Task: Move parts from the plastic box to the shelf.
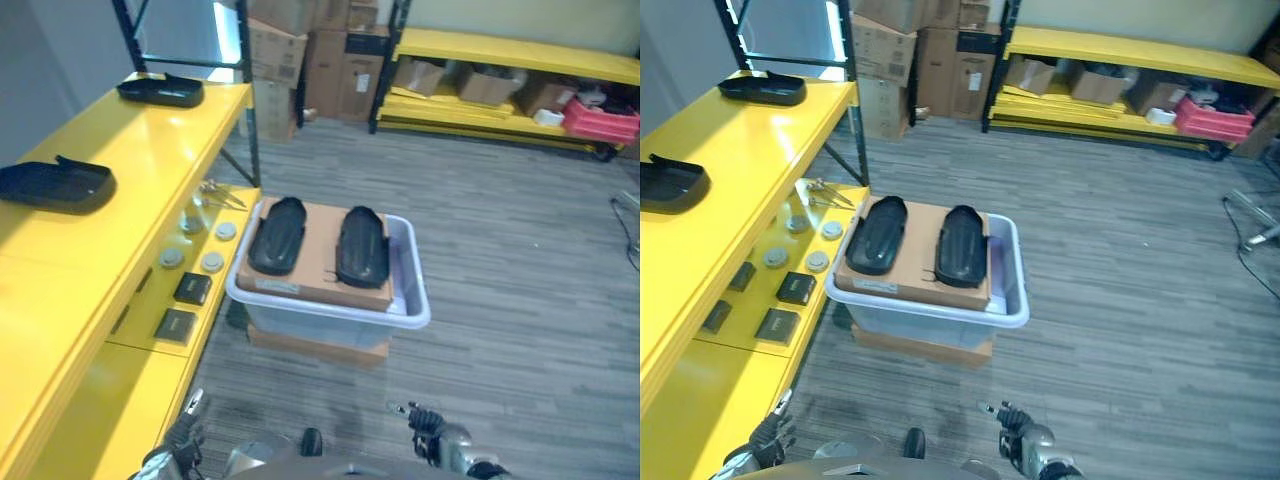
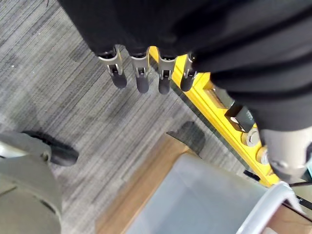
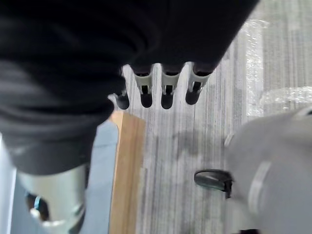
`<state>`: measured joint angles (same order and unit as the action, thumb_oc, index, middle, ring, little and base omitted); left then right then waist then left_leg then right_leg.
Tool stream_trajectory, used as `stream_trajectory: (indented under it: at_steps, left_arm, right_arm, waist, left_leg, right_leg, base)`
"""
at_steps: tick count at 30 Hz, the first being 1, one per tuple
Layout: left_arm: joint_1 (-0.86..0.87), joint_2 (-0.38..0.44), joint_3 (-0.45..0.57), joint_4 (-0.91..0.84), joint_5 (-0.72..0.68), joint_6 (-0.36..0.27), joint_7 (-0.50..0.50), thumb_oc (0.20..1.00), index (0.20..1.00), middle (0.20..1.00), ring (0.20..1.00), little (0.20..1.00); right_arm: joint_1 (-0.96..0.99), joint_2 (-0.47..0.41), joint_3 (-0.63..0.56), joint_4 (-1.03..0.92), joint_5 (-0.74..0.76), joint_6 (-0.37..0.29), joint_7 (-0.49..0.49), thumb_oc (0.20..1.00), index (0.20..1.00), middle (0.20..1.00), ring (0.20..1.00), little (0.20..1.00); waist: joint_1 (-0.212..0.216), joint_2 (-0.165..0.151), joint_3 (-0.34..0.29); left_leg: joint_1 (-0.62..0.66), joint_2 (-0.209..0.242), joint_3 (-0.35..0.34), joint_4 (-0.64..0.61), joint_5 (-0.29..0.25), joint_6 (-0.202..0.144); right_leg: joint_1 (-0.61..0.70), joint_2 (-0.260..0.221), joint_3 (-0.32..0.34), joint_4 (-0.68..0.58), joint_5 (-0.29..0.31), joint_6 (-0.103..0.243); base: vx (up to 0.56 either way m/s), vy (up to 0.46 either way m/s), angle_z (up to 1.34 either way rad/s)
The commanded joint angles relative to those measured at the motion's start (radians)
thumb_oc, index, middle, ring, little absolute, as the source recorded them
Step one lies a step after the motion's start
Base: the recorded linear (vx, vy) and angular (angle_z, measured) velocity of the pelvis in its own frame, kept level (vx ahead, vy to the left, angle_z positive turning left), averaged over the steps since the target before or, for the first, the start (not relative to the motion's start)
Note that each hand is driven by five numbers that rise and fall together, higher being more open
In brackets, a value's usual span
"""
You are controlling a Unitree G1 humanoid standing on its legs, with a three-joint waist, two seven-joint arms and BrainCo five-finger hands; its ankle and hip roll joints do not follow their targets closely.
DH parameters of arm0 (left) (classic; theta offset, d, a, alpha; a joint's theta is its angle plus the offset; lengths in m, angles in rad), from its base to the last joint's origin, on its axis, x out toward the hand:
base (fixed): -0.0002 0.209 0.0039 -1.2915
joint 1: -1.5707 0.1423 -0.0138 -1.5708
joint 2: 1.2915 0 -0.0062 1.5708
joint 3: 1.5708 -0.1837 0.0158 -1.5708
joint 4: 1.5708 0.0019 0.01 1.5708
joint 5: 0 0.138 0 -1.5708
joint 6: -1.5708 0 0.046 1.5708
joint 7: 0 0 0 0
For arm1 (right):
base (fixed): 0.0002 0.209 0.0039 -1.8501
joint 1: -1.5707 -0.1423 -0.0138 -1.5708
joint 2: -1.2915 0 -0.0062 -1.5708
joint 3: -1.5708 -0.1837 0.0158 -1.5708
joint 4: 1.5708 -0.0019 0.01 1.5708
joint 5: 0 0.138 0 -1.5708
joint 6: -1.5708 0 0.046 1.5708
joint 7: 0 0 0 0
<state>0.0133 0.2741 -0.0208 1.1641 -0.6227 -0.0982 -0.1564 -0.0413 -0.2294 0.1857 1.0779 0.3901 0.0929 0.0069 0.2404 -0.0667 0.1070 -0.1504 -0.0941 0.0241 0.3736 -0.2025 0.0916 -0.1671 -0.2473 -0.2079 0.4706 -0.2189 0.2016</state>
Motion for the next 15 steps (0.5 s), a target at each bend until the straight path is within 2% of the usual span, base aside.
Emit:
stream_trajectory:
  at_steps: [1,3,5,7,12,15]
  left_arm:
    - [0.028,-0.045,-0.016,0.003,0.018,0.007,0.011,1.0,1.0,1.0,1.0,1.0]
    - [0.034,-0.047,-0.023,0.004,0.02,0.007,0.007,1.0,1.0,1.0,1.0,1.0]
    - [0.045,-0.047,-0.03,0.002,0.026,0.004,0.008,1.0,1.0,1.0,1.0,1.0]
    - [0.061,-0.042,-0.031,-0.01,0.018,-0.004,0.009,1.0,1.0,1.0,1.0,1.0]
    - [0.082,-0.048,-0.018,0.011,0.001,-0.02,0.004,1.0,1.0,1.0,1.0,1.0]
    - [0.084,-0.057,0.008,0.028,-0.027,-0.031,0.008,1.0,1.0,1.0,1.0,1.0]
  right_arm:
    - [0.026,-0.09,-0.047,-0.024,0.024,-0.025,-0.002,1.0,1.0,1.0,1.0,1.0]
    - [0.028,-0.094,-0.061,-0.018,0.006,-0.021,0.008,1.0,1.0,1.0,1.0,1.0]
    - [0.024,-0.091,-0.075,0.002,-0.007,-0.029,0.017,1.0,1.0,1.0,1.0,1.0]
    - [0.019,-0.087,-0.079,0.005,-0.011,-0.028,0.016,1.0,1.0,1.0,1.0,1.0]
    - [0.019,-0.095,-0.07,0.036,-0.016,-0.04,0.028,1.0,1.0,1.0,1.0,1.0]
    - [0.013,-0.106,-0.055,0.043,-0.026,-0.025,0.032,1.0,1.0,1.0,1.0,1.0]
  waist:
    - [0.028,0.007,-0.037]
    - [0.022,0.004,-0.042]
    - [0.015,0.001,-0.04]
    - [0.009,0.002,-0.031]
    - [0.006,-0.017,-0.043]
    - [-0.003,-0.036,-0.044]
  left_leg:
    - [0.115,-0.053,-0.001,-0.36,0.218,-0.043]
    - [0.122,-0.051,-0.01,-0.359,0.205,-0.037]
    - [0.139,-0.045,-0.02,-0.355,0.18,-0.023]
    - [0.16,-0.028,-0.027,-0.338,0.144,-0.02]
    - [0.173,0.035,-0.032,-0.283,0.105,-0.067]
    - [0.166,0.088,-0.012,-0.214,0.079,-0.11]
  right_leg:
    - [0.201,0.082,-0.026,-0.415,0.258,-0.021]
    - [0.196,0.058,0.007,-0.457,0.294,-0.009]
    - [0.161,0.021,0.052,-0.459,0.343,0.018]
    - [0.128,0.002,0.081,-0.431,0.353,0.031]
    - [0.17,0.029,0.084,-0.491,0.34,0.006]
    - [0.188,0.049,0.088,-0.534,0.344,-0.016]
  base:
    - [0.33,-0.146,-0.2]
    - [0.23,-0.11,-0.01]
    - [0.27,-0.156,0.24]
    - [0.33,-0.247,0.25]
    - [0.34,-0.292,0.54]
    - [0.27,-0.275,0.41]
